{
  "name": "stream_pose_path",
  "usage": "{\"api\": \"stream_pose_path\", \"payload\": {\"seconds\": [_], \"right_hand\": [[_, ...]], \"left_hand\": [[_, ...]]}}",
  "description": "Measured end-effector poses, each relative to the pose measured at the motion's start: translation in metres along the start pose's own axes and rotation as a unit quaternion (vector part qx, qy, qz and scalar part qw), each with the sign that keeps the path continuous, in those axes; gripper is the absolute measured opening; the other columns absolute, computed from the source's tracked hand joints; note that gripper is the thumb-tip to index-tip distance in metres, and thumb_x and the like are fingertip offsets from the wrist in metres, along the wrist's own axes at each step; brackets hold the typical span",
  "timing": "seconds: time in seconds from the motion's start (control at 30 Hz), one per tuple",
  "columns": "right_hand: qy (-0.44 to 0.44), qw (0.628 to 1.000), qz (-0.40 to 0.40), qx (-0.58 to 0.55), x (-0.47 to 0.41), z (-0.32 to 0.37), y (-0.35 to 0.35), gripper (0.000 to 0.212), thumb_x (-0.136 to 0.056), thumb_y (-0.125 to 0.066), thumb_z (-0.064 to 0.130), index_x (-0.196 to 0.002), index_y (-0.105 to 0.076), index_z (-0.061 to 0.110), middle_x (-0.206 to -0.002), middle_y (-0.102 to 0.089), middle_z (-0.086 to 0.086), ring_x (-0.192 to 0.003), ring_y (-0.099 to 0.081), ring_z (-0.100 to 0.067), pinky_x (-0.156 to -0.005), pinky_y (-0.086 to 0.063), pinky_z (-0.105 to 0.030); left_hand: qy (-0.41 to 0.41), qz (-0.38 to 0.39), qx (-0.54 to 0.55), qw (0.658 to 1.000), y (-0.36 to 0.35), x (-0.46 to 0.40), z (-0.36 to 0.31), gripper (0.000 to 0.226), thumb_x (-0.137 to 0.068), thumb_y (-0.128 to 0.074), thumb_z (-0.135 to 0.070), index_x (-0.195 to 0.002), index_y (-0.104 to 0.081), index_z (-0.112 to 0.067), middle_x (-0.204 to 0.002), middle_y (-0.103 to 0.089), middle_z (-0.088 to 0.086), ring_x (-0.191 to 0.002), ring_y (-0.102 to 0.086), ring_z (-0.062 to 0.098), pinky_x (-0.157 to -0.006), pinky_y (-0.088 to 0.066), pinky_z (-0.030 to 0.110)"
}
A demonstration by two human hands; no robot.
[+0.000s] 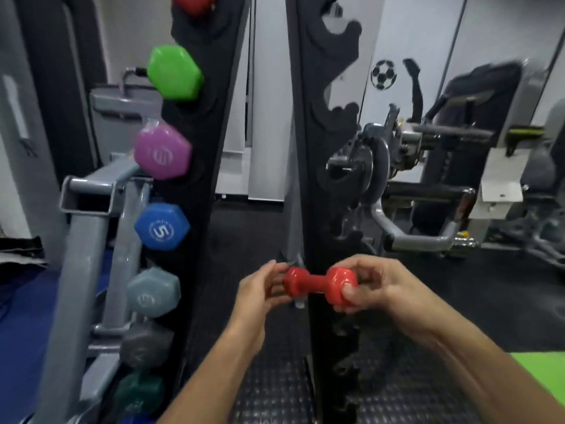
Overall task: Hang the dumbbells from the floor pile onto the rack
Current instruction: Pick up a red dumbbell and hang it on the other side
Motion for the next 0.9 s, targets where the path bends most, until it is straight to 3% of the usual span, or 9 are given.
{"api": "stream_pose_path", "payload": {"seconds": [0.13, 0.27, 0.33, 0.4, 0.6, 0.7, 0.9], "right_hand": [[0.081, 0.995, -0.047, 0.022, 0.009, 0.081, 0.017, 0.035, -0.076, -0.078, 0.003, -0.11, -0.072, 0.002, -0.097, -0.074, -0.022, -0.078, -0.072, -0.024, -0.064, -0.057, -0.021], [0.164, 0.981, -0.082, 0.055, 0.023, 0.143, 0.03, 0.036, -0.073, -0.079, 0.007, -0.108, -0.074, 0.01, -0.1, -0.075, -0.018, -0.084, -0.075, -0.026, -0.069, -0.06, -0.024], [0.198, 0.972, -0.116, 0.057, 0.028, 0.165, 0.038, 0.038, -0.069, -0.079, 0.008, -0.106, -0.075, 0.013, -0.1, -0.075, -0.016, -0.086, -0.076, -0.026, -0.073, -0.062, -0.028], [0.236, 0.958, -0.147, 0.063, 0.032, 0.186, 0.042, 0.037, -0.069, -0.079, 0.01, -0.105, -0.075, 0.018, -0.098, -0.074, -0.012, -0.086, -0.076, -0.022, -0.071, -0.061, -0.025], [0.303, 0.922, -0.229, 0.081, 0.028, 0.243, 0.066, 0.034, -0.083, -0.075, 0.003, -0.107, -0.07, 0.027, -0.112, -0.073, -0.004, -0.094, -0.077, -0.016, -0.078, -0.06, -0.023], [0.314, 0.91, -0.258, 0.085, 0.013, 0.274, 0.075, 0.033, -0.088, -0.073, 0.001, -0.105, -0.068, 0.029, -0.119, -0.07, 0.0, -0.095, -0.076, -0.01, -0.075, -0.06, -0.024], [0.303, 0.901, -0.292, 0.109, -0.045, 0.315, 0.089, 0.027, -0.093, -0.071, 0.005, -0.116, -0.067, 0.019, -0.111, -0.071, -0.001, -0.101, -0.067, -0.009, -0.084, -0.051, -0.023]], "left_hand": [[-0.074, 0.018, 0.006, 0.997, -0.028, -0.016, -0.089, 0.032, -0.107, -0.049, -0.031, -0.116, -0.071, -0.011, -0.112, -0.077, 0.014, -0.101, -0.073, 0.026, -0.092, -0.056, 0.045], [-0.158, 0.016, -0.001, 0.987, -0.056, -0.016, -0.171, 0.019, -0.107, -0.05, -0.033, -0.11, -0.068, -0.029, -0.124, -0.068, -0.007, -0.122, -0.063, 0.016, -0.109, -0.049, 0.042], [-0.181, 0.023, -0.002, 0.983, -0.07, -0.018, -0.199, 0.023, -0.108, -0.048, -0.037, -0.124, -0.063, -0.032, -0.132, -0.061, -0.012, -0.131, -0.056, 0.014, -0.116, -0.041, 0.044], [-0.198, 0.033, -0.005, 0.98, -0.083, -0.021, -0.221, 0.041, -0.108, -0.046, -0.04, -0.147, -0.052, -0.028, -0.142, -0.054, -0.011, -0.139, -0.049, 0.013, -0.122, -0.035, 0.046], [-0.221, 0.072, -0.014, 0.973, -0.115, -0.028, -0.265, 0.059, -0.108, -0.039, -0.049, -0.162, -0.031, -0.027, -0.166, -0.034, -0.01, -0.152, -0.032, 0.012, -0.128, -0.023, 0.048], [-0.218, 0.085, -0.011, 0.972, -0.124, -0.034, -0.277, 0.059, -0.108, -0.037, -0.052, -0.162, -0.032, -0.029, -0.165, -0.037, -0.011, -0.151, -0.034, 0.011, -0.128, -0.024, 0.047], [-0.218, 0.076, -0.029, 0.973, -0.13, -0.043, -0.282, 0.068, -0.099, -0.038, -0.063, -0.16, -0.035, -0.033, -0.163, -0.039, -0.013, -0.151, -0.034, 0.011, -0.127, -0.022, 0.05]]}}
Point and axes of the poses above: each hand's wrist, its own x-axis away from the middle knuckle, its own y-axis out of the back of the hand, z = x × y, the point moved 9 cm from there along -x, towards the middle knuckle
